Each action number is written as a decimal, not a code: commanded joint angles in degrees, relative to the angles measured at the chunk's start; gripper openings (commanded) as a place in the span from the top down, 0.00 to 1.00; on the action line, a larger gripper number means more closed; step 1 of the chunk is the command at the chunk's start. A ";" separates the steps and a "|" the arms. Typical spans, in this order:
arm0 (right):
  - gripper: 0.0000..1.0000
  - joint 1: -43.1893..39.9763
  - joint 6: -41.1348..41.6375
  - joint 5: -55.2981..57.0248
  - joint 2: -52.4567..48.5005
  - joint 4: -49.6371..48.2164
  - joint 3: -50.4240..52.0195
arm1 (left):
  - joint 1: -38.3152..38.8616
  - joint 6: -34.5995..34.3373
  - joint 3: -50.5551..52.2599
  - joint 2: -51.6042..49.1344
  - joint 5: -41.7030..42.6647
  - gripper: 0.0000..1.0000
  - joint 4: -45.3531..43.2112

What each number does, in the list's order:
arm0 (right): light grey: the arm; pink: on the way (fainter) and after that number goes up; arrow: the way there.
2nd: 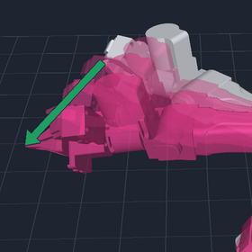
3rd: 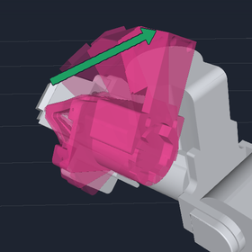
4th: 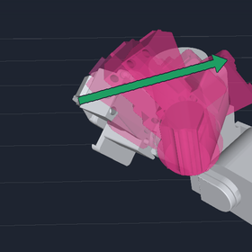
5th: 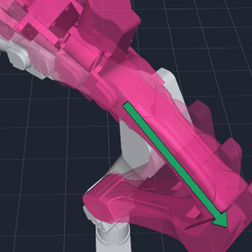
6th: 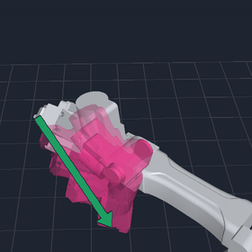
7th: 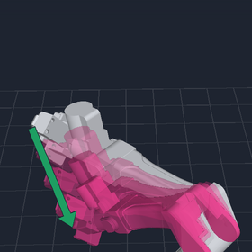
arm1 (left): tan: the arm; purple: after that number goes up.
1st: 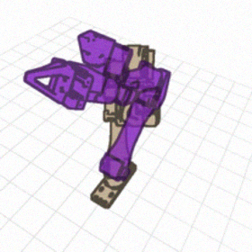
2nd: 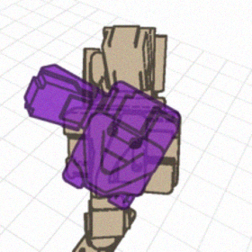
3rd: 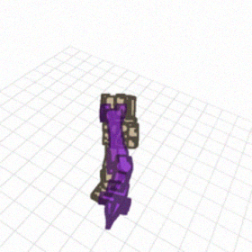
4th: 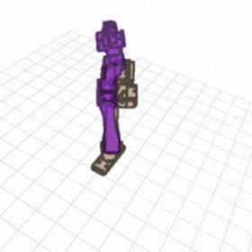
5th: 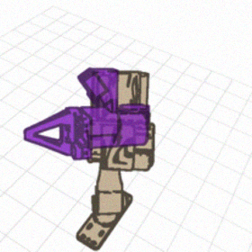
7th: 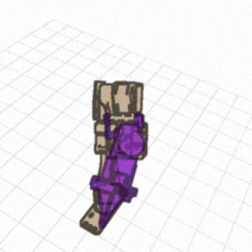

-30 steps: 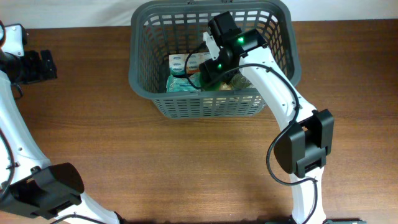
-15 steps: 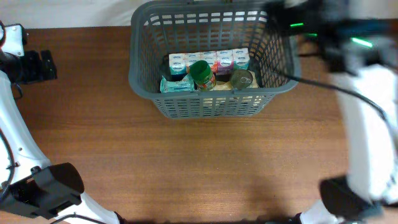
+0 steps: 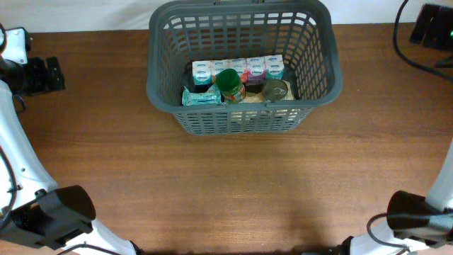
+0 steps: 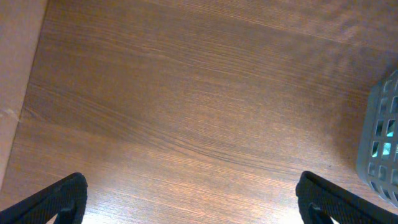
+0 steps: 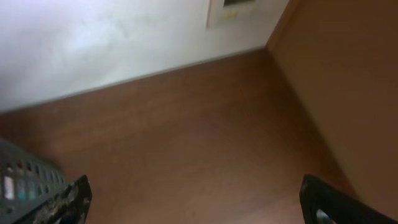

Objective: Pack container

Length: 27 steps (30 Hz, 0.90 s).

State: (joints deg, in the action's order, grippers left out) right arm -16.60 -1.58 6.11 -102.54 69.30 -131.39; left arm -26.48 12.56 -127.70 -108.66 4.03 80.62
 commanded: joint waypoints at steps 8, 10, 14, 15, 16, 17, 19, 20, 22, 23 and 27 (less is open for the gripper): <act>0.01 -0.31 0.11 -2.69 1.38 5.77 -0.39 | -0.07 -0.55 0.37 -0.33 0.17 0.01 0.02; 0.01 -0.31 0.11 -2.69 1.38 5.77 -0.39 | -0.07 -0.55 0.37 -0.33 0.17 0.01 0.02; 0.01 -0.31 0.11 -2.69 1.38 5.77 -0.39 | -0.07 -0.55 0.37 -0.33 0.17 0.01 0.02; 0.01 -0.31 0.09 -2.67 1.38 5.77 -0.39 | -0.07 -0.55 0.37 -0.33 0.17 0.01 0.02; 0.01 -0.31 0.11 -2.67 1.38 5.77 -0.39 | -0.07 -0.55 0.37 -0.33 0.17 0.01 0.02; 0.01 -0.31 0.11 -2.69 1.38 5.77 -0.39 | -0.07 -0.55 0.37 -0.33 0.17 0.01 0.02; 0.01 -0.31 0.11 -2.67 1.38 5.77 -0.39 | -0.07 -0.55 0.37 -0.33 0.17 0.01 0.02; 0.01 -0.31 0.11 -2.69 1.38 5.77 -0.39 | -0.07 -0.55 0.37 -0.33 0.17 0.01 0.02; 0.01 -0.31 0.09 -2.69 1.14 5.79 -0.39 | -0.07 -0.55 0.37 -0.33 0.17 0.01 0.02; 0.01 -0.37 0.09 -2.67 1.16 5.77 -0.39 | -0.07 -0.55 0.37 -0.33 0.20 0.01 0.02; 0.01 -1.18 0.07 -2.01 4.96 5.70 -0.39 | -0.07 -0.55 0.37 -0.33 0.17 0.01 0.02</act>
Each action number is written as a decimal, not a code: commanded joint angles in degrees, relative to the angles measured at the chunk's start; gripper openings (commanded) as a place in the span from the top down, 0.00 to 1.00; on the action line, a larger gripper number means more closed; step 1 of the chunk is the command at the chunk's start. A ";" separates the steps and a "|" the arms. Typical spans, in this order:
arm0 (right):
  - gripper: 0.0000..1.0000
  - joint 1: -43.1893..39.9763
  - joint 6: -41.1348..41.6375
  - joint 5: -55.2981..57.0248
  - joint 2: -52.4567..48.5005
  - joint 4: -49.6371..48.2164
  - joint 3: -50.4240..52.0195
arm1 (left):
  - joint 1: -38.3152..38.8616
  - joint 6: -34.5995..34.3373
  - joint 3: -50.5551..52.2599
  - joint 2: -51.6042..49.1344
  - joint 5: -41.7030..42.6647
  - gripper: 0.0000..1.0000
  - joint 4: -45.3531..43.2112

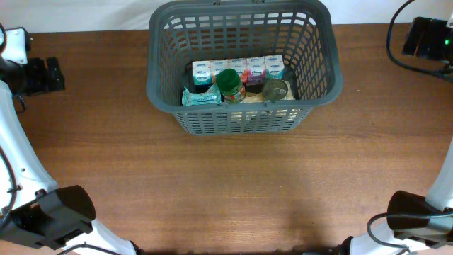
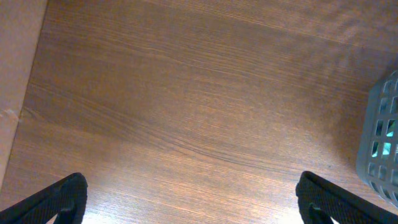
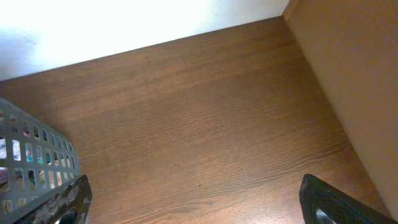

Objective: Pack container

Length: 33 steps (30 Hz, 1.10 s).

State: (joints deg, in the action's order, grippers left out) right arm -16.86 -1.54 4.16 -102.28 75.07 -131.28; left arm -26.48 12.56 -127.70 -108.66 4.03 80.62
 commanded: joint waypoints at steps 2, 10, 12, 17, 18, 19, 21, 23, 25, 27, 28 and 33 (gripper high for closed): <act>0.01 -1.75 0.09 -0.20 8.66 -2.19 0.04 | -0.07 -0.55 0.37 -0.33 0.17 0.01 0.02; 0.01 -1.84 5.84 -2.93 34.60 -26.86 23.52 | -0.07 -0.55 0.37 -0.33 0.17 0.01 0.02; 0.01 -1.84 6.56 -4.35 42.75 -33.48 33.38 | -0.07 -0.55 0.37 -0.33 0.17 0.01 0.02; 0.01 -0.63 6.54 -8.11 63.93 -39.98 57.81 | -0.07 -0.55 0.37 -0.33 0.17 0.01 0.02; 0.01 0.17 6.54 -8.11 68.30 -40.00 62.86 | -0.07 -0.55 0.37 -0.33 0.17 0.01 0.02; 0.01 1.05 6.54 -8.15 72.46 -39.98 67.78 | -0.07 -0.55 0.37 -0.33 0.17 0.01 0.02; 0.01 2.60 6.56 -8.55 79.06 -40.02 76.13 | -0.07 -0.57 0.37 -0.33 0.20 0.01 0.02; 0.01 3.85 6.54 -8.52 83.80 -40.19 83.25 | -0.07 -0.55 0.37 -0.33 0.17 0.01 0.02; 0.01 5.05 6.54 -8.52 87.84 -40.92 90.62 | -0.07 -0.55 0.37 -0.33 0.17 0.01 0.02; 0.01 6.34 6.54 -8.50 91.08 -42.38 97.53 | -0.07 -0.55 0.37 -0.33 0.17 0.01 0.02; 0.01 6.82 6.51 -8.50 92.19 -42.73 100.04 | -0.07 -0.55 0.37 -0.33 0.17 0.01 0.02; 0.01 8.79 6.51 -8.48 97.70 -42.77 111.78 | -0.07 -0.55 0.37 -0.33 0.17 0.01 0.02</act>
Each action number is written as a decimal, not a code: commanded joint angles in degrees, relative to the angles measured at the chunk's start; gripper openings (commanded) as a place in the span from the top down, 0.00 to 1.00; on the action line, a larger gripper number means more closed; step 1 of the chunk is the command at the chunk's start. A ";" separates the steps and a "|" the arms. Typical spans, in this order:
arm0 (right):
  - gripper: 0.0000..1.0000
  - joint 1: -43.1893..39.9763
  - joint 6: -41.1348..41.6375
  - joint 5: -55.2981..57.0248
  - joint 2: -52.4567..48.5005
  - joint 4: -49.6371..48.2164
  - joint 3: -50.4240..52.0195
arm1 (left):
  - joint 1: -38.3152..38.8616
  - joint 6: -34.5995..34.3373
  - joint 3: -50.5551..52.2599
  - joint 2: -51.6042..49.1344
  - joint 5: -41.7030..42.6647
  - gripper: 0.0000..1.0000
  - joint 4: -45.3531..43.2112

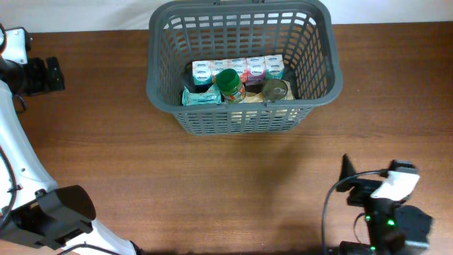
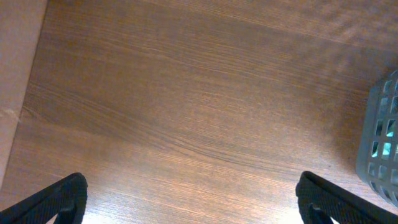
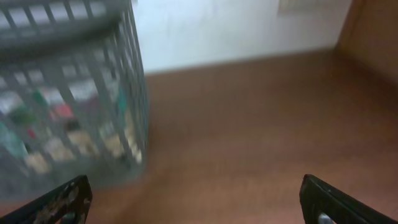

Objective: Pack container

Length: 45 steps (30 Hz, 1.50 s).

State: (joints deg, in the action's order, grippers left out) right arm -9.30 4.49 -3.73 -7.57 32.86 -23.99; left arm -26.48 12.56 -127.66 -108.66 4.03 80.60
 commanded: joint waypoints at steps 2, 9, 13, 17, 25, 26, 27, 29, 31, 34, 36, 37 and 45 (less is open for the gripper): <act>0.01 2.08 0.48 -0.59 5.07 -0.59 7.67 | -0.07 -0.55 0.33 -0.33 0.17 0.01 0.04; 0.01 4.13 0.48 -0.61 7.39 -0.76 13.70 | -0.07 -0.55 0.33 -0.33 0.17 0.01 0.04; 0.01 4.09 0.46 -0.57 7.39 -0.68 15.50 | -0.07 -0.55 0.33 -0.33 0.17 0.01 0.04; 0.01 4.09 0.46 -0.59 7.39 -0.79 15.43 | -0.07 -0.55 0.33 -0.33 0.17 0.01 0.04; 0.01 4.09 0.48 -0.59 7.39 -0.79 15.43 | -0.07 -0.55 0.33 -0.33 0.17 0.01 0.04; 0.01 4.09 0.46 -0.59 7.39 -0.79 15.43 | -0.07 -0.55 0.33 -0.33 0.17 0.01 0.04; 0.01 4.09 0.48 -0.59 7.39 -0.79 15.43 | -0.07 -0.55 0.33 -0.33 0.17 0.01 0.04; 0.01 4.09 0.48 -0.59 7.39 -0.79 15.43 | -0.07 -0.55 0.33 -0.33 0.17 0.01 0.04; 0.01 4.09 0.46 -0.59 7.39 -0.79 15.43 | -0.07 -0.55 0.33 -0.33 0.17 0.01 0.04; 0.01 4.09 0.46 -0.59 7.39 -0.79 15.43 | -0.07 -0.55 0.33 -0.39 0.15 0.01 0.04; 0.01 4.09 0.46 -0.59 7.39 -0.79 15.43 | 0.04 -0.55 0.35 0.50 0.15 0.01 0.04; 0.01 4.09 0.46 -0.59 7.39 -0.79 15.43 | 0.61 -0.55 0.46 1.27 0.17 0.01 0.02; 0.01 4.09 0.48 -0.57 7.39 -0.79 15.43 | 9.27 -0.55 18.10 21.57 0.17 0.01 -0.07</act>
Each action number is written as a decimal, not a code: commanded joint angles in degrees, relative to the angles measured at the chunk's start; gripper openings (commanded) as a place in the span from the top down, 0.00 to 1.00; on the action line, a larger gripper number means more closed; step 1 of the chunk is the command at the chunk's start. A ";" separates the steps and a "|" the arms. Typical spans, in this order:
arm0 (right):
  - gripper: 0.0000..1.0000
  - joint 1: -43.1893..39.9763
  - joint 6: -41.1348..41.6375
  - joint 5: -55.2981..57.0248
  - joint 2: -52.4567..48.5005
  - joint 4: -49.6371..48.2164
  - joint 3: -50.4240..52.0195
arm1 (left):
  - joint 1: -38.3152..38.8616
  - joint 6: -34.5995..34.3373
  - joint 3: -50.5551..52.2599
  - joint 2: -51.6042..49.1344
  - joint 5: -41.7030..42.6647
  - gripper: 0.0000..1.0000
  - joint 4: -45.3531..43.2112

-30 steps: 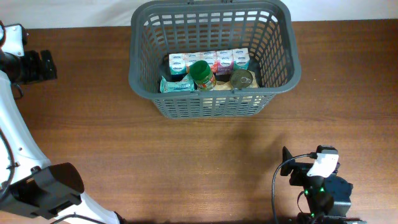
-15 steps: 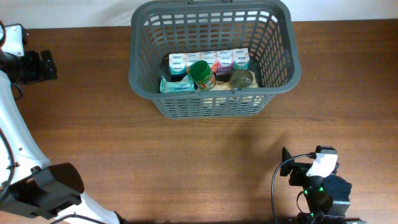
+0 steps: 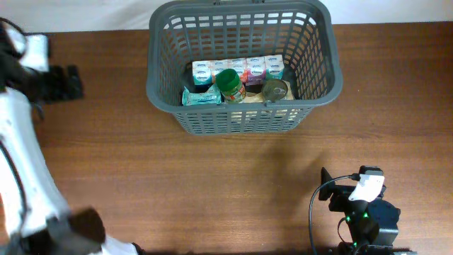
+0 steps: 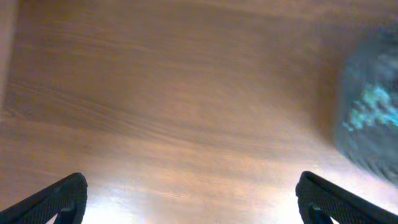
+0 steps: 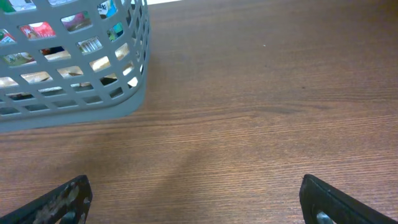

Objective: Pack container

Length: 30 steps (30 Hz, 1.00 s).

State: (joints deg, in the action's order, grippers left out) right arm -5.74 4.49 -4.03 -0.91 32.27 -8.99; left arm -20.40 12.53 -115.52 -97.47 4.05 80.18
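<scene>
A grey slatted basket (image 3: pixel 160 91) stands at the back middle of the wooden table. Inside it lie a row of small cartons (image 3: pixel 238 68), a green-lidded jar (image 3: pixel 230 83), a tin can (image 3: pixel 274 90) and a teal packet (image 3: pixel 200 97). My left gripper (image 3: pixel 71 82) hangs open at the back left, well left of the basket; its wrist view is blurred, with the basket (image 4: pixel 370 112) at the right edge. My right gripper (image 3: pixel 331 193) is open over bare wood at the front right. In its wrist view the basket (image 5: pixel 74 106) fills the upper left.
The wooden tabletop (image 3: pixel 212 184) stretches in front of the basket. My right arm's base and cable (image 3: pixel 364 219) sit at the front right edge. The white left arm (image 3: pixel 21 163) runs down the table's left side.
My left gripper has shifted right, toward the basket, and its view is blurred. My right gripper has moved a little left at the front right; its view is now sharp.
At first my right gripper was open at the back right corner, facing the wall. It stayed near there, then stood at the table's front right, where it is now. My left gripper kept still at the back left until its shift right. The basket's contents are unchanged.
</scene>
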 commanded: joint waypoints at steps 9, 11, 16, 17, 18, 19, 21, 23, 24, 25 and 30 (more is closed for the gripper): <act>0.01 0.52 0.46 -0.28 0.72 -0.20 0.44 | 13.49 0.09 38.86 43.25 0.92 0.01 -11.69; 0.01 0.52 0.48 -0.28 0.72 -0.20 0.44 | 14.56 0.11 47.08 51.36 3.30 0.01 -19.39; 0.01 0.52 0.48 -0.28 0.72 -0.20 0.44 | 17.40 0.11 67.23 70.27 5.40 0.01 -36.87; 0.01 0.52 0.46 -0.28 0.72 -0.20 0.44 | 17.92 0.11 71.04 73.77 5.40 0.01 -40.46; 0.01 0.52 0.48 -0.28 0.72 -0.20 0.44 | 18.56 0.11 74.69 77.07 5.40 0.01 -44.00; 0.01 0.52 0.46 -0.28 0.72 -0.20 0.44 | 19.67 0.13 80.02 81.83 5.38 0.01 -49.07; 0.01 0.52 0.48 -0.26 0.72 -0.20 0.44 | 20.68 0.15 85.57 86.51 5.35 0.01 -54.88; 0.01 0.52 0.46 -0.28 0.72 -0.17 0.44 | 21.07 0.15 89.64 89.77 5.35 0.01 -59.41; 0.01 0.52 0.46 -0.28 0.72 -0.20 0.44 | 21.05 0.15 91.52 91.27 5.35 0.01 -61.55; 0.01 0.52 0.48 -0.28 0.72 -0.20 0.44 | 21.03 0.15 93.29 92.70 5.35 0.01 -63.47; 0.01 0.52 0.46 -0.28 0.72 -0.20 0.44 | 21.00 0.13 100.74 97.22 5.38 0.01 -70.84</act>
State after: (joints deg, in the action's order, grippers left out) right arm -5.56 4.56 -4.03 -0.80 32.05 -8.93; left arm 0.36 12.58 -18.92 -2.55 8.80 12.08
